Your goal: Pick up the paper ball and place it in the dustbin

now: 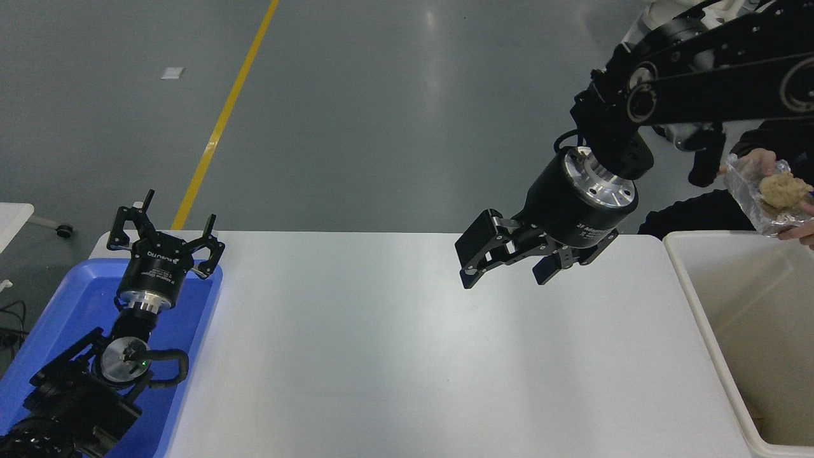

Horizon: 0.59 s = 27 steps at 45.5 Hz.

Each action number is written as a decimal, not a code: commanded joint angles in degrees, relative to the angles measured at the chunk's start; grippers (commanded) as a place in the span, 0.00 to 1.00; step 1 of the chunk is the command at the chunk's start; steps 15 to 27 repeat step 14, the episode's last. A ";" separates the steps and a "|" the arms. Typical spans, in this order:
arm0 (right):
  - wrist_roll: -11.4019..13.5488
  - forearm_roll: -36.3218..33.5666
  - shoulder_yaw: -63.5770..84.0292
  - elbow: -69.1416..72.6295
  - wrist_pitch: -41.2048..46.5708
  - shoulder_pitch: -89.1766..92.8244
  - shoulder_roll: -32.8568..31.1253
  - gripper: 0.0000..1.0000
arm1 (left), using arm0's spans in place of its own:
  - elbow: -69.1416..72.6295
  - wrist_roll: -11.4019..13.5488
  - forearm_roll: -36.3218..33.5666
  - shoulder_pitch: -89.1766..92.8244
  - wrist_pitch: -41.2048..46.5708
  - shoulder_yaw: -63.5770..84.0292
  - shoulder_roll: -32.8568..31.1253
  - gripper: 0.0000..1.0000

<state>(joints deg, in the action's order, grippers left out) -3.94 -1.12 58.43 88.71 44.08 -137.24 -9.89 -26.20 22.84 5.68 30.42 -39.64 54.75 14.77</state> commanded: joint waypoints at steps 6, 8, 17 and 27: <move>0.07 -1.95 3.53 1.64 0.92 -3.65 -3.11 1.00 | 0.01 0.01 -0.05 -0.01 0.00 0.01 0.00 1.00; 0.07 -1.95 3.80 1.64 0.92 -3.65 -3.55 1.00 | 0.01 0.01 -0.05 -0.01 0.00 0.01 0.00 1.00; 0.07 -1.86 4.24 1.64 0.92 -3.65 -4.26 1.00 | 0.01 0.01 0.04 -0.01 0.00 0.01 0.00 1.00; 0.07 -1.86 4.24 1.64 0.92 -3.65 -4.26 1.00 | 0.01 0.01 0.04 -0.01 0.00 0.01 0.00 1.00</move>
